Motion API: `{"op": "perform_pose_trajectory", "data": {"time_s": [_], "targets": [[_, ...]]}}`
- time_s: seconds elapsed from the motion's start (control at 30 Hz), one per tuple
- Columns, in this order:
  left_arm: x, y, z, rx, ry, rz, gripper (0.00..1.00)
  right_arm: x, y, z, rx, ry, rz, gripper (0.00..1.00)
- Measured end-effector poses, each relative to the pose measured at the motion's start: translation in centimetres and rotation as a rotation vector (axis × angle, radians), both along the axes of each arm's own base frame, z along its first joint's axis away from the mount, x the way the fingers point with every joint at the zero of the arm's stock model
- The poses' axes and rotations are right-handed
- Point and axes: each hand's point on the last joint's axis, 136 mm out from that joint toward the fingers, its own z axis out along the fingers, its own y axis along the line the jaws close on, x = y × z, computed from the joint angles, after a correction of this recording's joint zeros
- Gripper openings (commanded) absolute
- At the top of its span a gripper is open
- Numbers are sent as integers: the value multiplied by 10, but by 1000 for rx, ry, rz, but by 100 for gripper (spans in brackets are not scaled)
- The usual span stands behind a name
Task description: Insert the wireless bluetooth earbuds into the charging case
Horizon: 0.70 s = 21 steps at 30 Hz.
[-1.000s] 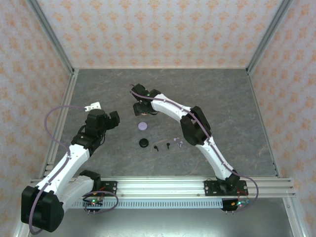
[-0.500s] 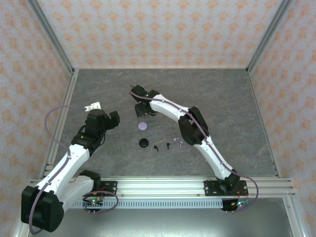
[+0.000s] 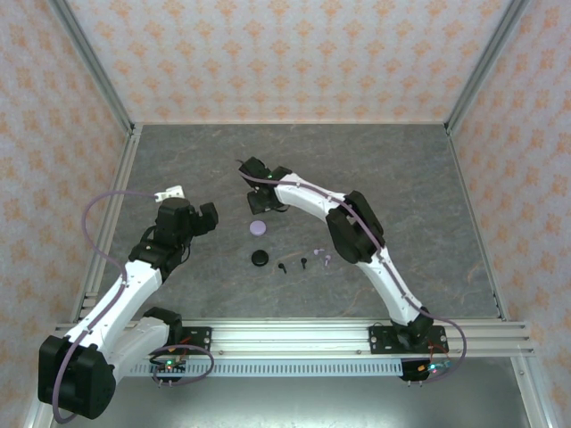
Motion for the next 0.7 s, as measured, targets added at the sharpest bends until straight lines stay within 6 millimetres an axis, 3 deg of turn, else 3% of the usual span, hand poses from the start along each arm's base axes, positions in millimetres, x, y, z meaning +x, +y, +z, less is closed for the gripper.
{"op": "perform_pose_trajectory", "data": {"time_s": [0.17, 0.33, 0.5, 0.7], "targets": [[2, -13, 7, -51, -3, -55, 94, -18, -18, 27, 25, -55, 49, 52], [6, -32, 30, -131, -32, -128, 92, -45, -43, 93, 132, -200, 108, 52], [12, -61, 69, -233, -82, -262, 87, -80, -74, 156, 255, -373, 176, 52], [17, -103, 104, -396, -120, -444, 84, -120, -101, 190, 337, -517, 286, 51]]}}
